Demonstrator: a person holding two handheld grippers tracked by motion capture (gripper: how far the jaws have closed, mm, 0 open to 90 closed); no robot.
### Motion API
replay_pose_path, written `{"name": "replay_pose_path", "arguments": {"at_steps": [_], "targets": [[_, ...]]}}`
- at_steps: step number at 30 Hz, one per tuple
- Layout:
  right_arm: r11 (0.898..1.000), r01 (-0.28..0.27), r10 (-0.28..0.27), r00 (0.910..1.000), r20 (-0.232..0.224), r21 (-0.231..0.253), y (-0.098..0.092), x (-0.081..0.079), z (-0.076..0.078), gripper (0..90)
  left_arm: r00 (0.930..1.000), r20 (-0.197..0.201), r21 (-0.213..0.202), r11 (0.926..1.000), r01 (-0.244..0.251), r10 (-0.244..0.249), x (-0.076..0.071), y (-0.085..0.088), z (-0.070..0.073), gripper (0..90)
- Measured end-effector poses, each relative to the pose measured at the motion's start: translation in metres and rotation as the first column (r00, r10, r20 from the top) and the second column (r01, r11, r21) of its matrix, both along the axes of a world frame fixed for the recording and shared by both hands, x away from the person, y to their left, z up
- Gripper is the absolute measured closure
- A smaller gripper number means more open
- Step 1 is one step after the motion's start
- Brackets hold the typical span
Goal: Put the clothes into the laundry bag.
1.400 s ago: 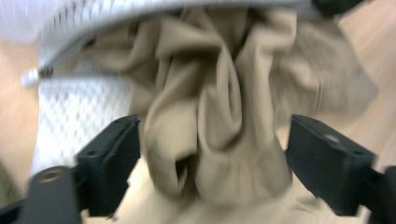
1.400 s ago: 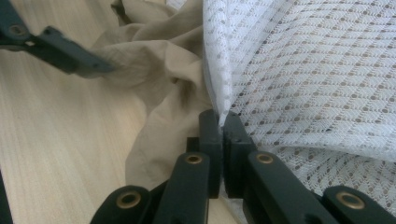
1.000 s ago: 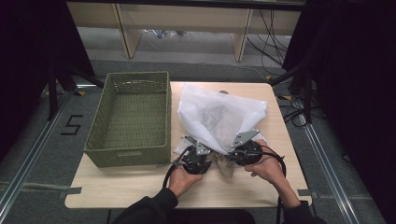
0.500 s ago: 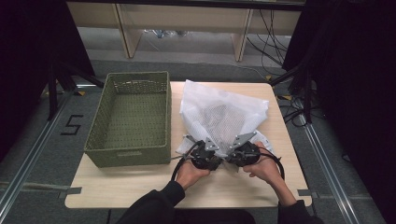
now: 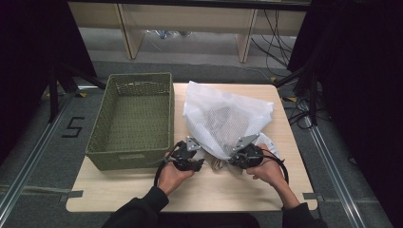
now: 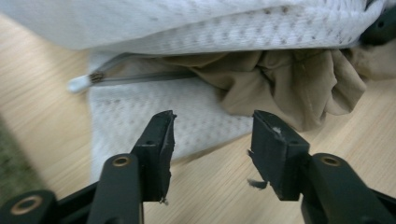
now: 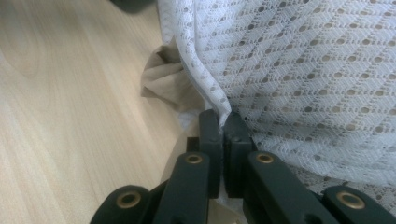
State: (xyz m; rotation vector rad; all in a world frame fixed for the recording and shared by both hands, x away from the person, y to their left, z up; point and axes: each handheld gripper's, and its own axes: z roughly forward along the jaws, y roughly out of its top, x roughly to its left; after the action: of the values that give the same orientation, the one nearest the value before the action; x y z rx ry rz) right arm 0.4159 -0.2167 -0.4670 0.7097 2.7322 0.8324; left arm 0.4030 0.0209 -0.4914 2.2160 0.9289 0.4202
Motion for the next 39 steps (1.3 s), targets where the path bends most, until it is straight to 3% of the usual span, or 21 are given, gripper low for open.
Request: {"name": "replay_pose_path", "arguments": {"at_steps": [2,3,7,10,13,15,16,17,19,20,24,25,27,29,31,34,36,37,39], "targets": [[1.000,0.005,-0.005,0.9999,-0.012,-0.010,-0.002,0.000,0.001,89.6,0.9999,0.014,0.036,0.9993,0.008,-0.009,0.000,-0.009,-0.002,48.8],[1.000,0.003,-0.003,1.0000,-0.005,-0.005,-0.002,0.000,0.000,89.6,0.9999,0.000,0.046,0.9989,0.013,-0.013,0.001,-0.011,-0.003,47.8],[1.000,0.008,-0.008,0.9999,-0.012,-0.014,-0.008,0.002,-0.001,89.7,0.9998,-0.017,0.057,0.9984,-0.008,0.009,0.008,-0.015,-0.008,43.3],[1.000,0.002,-0.003,0.9999,-0.017,-0.024,-0.015,0.005,-0.001,89.8,0.9994,-0.033,0.058,0.9983,0.008,-0.006,0.008,-0.018,-0.010,41.7],[0.999,0.030,-0.031,0.9995,-0.009,-0.030,-0.021,0.005,0.000,89.8,0.9989,-0.045,0.055,0.9984,0.015,-0.012,0.009,-0.019,-0.013,40.0],[0.999,0.031,-0.031,0.9993,-0.020,-0.021,-0.024,0.006,0.000,89.8,0.9984,-0.056,0.019,0.9998,0.009,-0.008,0.012,-0.018,-0.015,40.2],[0.999,0.026,-0.026,0.9995,-0.017,-0.022,-0.025,0.006,0.000,89.8,0.9984,-0.056,-0.019,0.9998,0.000,-0.001,0.014,-0.018,-0.017,42.0],[0.999,0.027,-0.028,0.9995,-0.016,-0.026,-0.025,0.006,0.000,89.8,0.9986,-0.053,-0.032,0.9995,0.005,-0.007,0.014,-0.018,-0.018,42.7],[0.999,0.023,-0.024,0.9994,-0.026,-0.030,-0.026,0.005,0.001,89.8,0.9982,-0.051,-0.032,0.9991,0.030,-0.031,0.015,-0.017,-0.018,47.0],[0.999,0.026,-0.026,0.9995,-0.020,-0.023,-0.026,0.006,0.001,89.8,0.9981,-0.046,-0.032,0.9987,0.040,-0.041,0.015,-0.015,-0.018,53.6],[1.000,0.007,-0.007,0.9998,-0.017,-0.028,-0.026,0.007,0.001,89.7,0.9986,-0.048,-0.044,0.9988,0.019,-0.021,0.010,-0.014,-0.018,75.4],[0.999,0.033,-0.033,0.9994,-0.010,-0.028,-0.026,0.005,0.001,89.7,0.9984,-0.055,-0.052,0.9986,0.012,-0.015,0.010,-0.013,-0.018,78.4],[0.999,0.021,-0.021,0.9998,-0.005,-0.034,-0.027,0.005,0.003,89.7,0.9979,-0.064,-0.061,0.9981,0.007,-0.010,0.008,-0.012,-0.018,85.4],[1.000,0.020,-0.020,0.9998,-0.009,-0.015,-0.025,0.002,0.005,89.8,0.9976,-0.069,-0.060,0.9982,0.001,-0.005,0.004,-0.013,-0.018,87.9],[1.000,-0.020,0.020,0.9997,0.015,-0.006,-0.022,0.001,0.007,89.7,0.9974,-0.062,-0.048,0.9982,0.035,-0.038,0.001,-0.015,-0.017,88.4],[0.999,-0.030,0.030,0.9995,0.011,0.020,-0.016,-0.003,0.010,89.7,0.9963,-0.060,-0.039,0.9975,0.058,-0.061,-0.004,-0.014,-0.017,88.5],[0.998,-0.061,0.061,0.9981,0.015,0.034,-0.010,-0.004,0.011,89.7,0.9963,-0.076,-0.072,0.9968,0.034,-0.040,-0.006,-0.014,-0.018,88.8],[0.997,-0.070,0.070,0.9974,0.018,0.034,-0.005,-0.005,0.010,89.7,0.9957,-0.080,-0.066,0.9970,0.041,-0.047,-0.006,-0.013,-0.018,89.0],[0.998,-0.057,0.056,0.9981,0.025,0.035,0.002,-0.006,0.008,89.7,0.9953,-0.080,-0.078,0.9958,0.048,-0.054,-0.008,-0.011,-0.019,89.1]]}}
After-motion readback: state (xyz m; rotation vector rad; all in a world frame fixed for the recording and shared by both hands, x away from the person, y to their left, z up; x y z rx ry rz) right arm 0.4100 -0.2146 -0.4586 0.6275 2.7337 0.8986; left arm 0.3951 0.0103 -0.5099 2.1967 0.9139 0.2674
